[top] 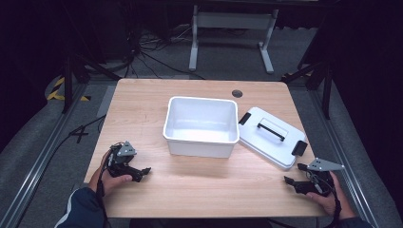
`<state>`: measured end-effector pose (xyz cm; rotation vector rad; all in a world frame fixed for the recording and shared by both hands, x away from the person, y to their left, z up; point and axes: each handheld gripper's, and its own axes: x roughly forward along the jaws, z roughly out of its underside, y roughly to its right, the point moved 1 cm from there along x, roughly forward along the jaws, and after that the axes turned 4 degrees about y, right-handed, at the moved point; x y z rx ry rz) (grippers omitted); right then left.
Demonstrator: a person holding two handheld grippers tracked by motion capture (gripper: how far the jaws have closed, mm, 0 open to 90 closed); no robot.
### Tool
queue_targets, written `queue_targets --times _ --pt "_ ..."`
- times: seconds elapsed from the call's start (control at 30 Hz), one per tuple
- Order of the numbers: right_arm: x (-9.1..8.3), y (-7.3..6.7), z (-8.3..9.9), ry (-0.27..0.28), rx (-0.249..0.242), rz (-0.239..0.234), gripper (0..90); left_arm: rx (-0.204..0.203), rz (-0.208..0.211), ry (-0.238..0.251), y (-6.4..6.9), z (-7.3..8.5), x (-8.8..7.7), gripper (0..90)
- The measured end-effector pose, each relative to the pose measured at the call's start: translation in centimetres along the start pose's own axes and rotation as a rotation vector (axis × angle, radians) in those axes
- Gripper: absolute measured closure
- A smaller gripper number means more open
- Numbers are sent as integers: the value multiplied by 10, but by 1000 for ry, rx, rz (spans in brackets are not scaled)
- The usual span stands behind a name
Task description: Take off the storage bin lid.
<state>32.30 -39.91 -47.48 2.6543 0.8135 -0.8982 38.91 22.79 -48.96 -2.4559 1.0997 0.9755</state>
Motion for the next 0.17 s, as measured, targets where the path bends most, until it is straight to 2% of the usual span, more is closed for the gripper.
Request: queue_targets --times 0.17 --pt "0 0 0 -1 1 -1 186 0 0 0 0 0 0 2"
